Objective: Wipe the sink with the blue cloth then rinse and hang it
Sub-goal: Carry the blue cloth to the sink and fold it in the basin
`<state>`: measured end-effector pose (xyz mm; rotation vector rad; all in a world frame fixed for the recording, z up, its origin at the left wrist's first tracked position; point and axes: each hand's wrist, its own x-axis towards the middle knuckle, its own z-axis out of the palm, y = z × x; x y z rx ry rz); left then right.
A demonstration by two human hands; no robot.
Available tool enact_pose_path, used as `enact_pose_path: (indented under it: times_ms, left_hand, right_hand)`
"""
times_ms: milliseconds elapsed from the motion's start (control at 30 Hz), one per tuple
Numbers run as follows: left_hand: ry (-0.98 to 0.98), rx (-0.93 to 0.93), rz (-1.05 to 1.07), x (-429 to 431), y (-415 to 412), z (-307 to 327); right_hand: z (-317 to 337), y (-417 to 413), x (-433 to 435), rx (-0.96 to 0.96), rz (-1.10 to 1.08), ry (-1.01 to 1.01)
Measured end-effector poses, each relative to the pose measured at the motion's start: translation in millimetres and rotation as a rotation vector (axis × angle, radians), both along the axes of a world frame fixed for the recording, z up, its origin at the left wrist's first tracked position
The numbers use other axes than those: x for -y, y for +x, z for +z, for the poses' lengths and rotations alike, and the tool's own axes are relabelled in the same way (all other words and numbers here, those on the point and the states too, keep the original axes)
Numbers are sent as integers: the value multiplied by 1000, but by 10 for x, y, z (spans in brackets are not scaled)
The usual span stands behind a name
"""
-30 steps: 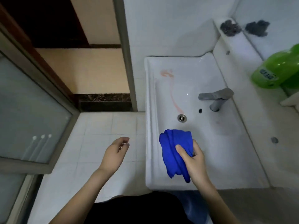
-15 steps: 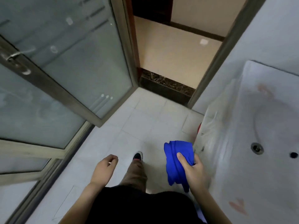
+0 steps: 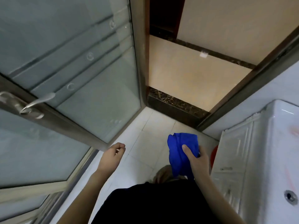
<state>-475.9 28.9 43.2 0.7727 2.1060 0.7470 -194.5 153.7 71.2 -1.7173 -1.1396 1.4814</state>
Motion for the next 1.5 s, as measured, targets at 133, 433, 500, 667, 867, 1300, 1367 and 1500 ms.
enact_pose_path:
  times_ms: [133,433,500,667,867,1300,1367,1500]
  left_hand:
    - [-8,9,6,-482,-205,-103]
    - [-27,-63,-113,-2225,-672,-105]
    - [17,-95,-198,-2784,-787,37]
    - [105,-139,-417,-4151,-868,290]
    - [-43,-27,-763,-5293,-563,181]
    - [-32,-22,-1665,-7386,922,-17]
    - [-57,26,-1767,-7425,1261,9]
    - [-34,44,-1947,-7144,1882,-25]
  right_hand:
    - [-45,-276,-568,21,6,-10]
    - [-116,-808,-2329,-81,-24,-62]
    - [-40,-834,-2675,-98,-69,-29]
    - [138,-692,-3348,-124,-223,27]
    - [23,-373,-3591,-107,-489,23]
    - [-22,-197,-3417,97,-1425,40]
    - [25,-205,-3238,100,-1562,59]
    - [47,-262,-2813,98,-1831,66]
